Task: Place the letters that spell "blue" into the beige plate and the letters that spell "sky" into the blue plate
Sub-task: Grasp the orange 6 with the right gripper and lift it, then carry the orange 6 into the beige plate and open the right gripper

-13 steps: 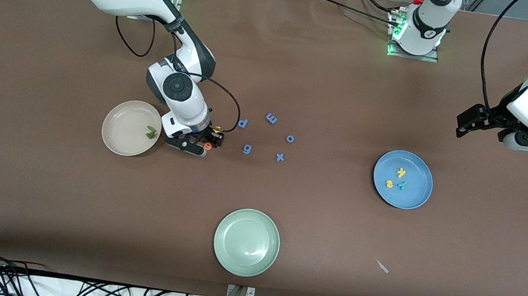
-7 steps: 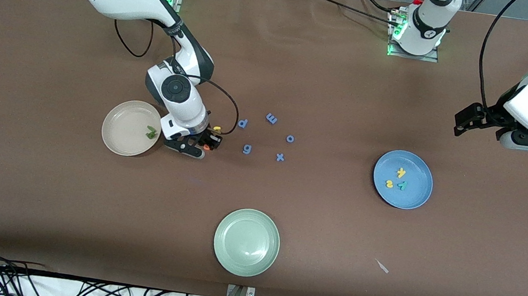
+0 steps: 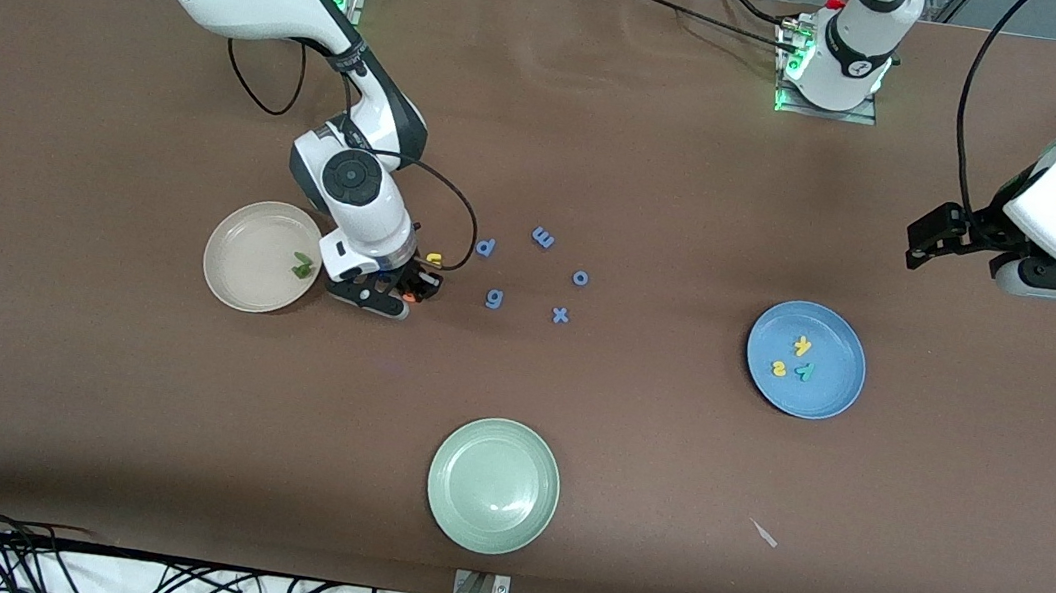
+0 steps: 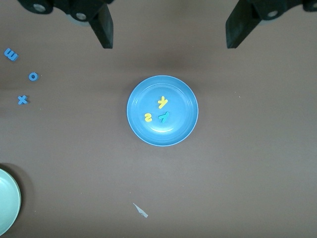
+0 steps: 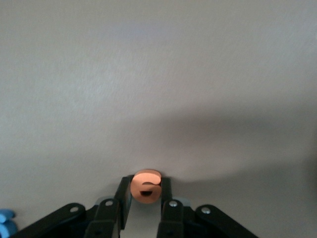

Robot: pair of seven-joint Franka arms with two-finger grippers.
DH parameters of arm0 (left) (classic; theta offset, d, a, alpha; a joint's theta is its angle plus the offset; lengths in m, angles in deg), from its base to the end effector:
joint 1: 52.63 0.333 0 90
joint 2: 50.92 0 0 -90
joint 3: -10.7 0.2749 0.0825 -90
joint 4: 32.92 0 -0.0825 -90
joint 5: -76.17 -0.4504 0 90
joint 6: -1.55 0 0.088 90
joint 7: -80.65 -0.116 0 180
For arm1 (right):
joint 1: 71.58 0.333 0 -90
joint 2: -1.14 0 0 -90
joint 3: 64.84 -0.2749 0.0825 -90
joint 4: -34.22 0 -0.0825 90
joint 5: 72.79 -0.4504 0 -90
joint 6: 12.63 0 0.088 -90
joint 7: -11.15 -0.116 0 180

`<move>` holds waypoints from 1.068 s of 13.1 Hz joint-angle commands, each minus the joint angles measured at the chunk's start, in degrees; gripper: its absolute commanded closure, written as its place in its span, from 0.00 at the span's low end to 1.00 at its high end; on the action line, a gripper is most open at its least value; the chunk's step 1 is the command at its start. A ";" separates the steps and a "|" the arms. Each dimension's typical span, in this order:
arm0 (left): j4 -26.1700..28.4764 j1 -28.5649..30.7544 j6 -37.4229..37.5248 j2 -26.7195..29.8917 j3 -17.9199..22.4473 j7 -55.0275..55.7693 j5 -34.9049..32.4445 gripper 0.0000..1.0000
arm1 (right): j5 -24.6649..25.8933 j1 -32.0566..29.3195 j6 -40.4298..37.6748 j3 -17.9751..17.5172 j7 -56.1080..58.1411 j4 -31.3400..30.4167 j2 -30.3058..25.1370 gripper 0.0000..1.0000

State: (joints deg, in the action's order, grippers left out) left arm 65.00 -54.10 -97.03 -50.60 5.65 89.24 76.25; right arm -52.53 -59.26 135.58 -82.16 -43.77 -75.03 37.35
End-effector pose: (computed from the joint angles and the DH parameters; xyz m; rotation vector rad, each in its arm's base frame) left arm 0.6242 -0.0716 0.5161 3.1378 0.0570 0.0264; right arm 0.5610 0.3332 0.0887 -3.0762 0.3251 -0.1322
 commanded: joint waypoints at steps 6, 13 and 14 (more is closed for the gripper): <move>0.08 0.85 1.28 1.00 -0.57 -1.30 0.63 0.00 | -0.21 -8.80 -12.42 1.84 24.92 -7.71 -14.30 0.88; 0.08 0.85 2.16 1.00 -0.57 -1.30 0.63 0.00 | -1.09 -10.47 -8.84 1.85 25.29 -14.84 -17.05 0.69; 0.08 0.85 2.16 1.00 -0.57 -1.30 0.63 0.00 | -1.09 -10.74 -7.60 1.93 25.38 -15.55 -17.05 0.62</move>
State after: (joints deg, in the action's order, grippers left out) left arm 64.99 -54.09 -95.92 -50.56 5.62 89.24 76.25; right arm -52.74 -69.23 125.24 -80.18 -19.28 -87.46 22.07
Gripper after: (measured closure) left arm 0.000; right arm 0.692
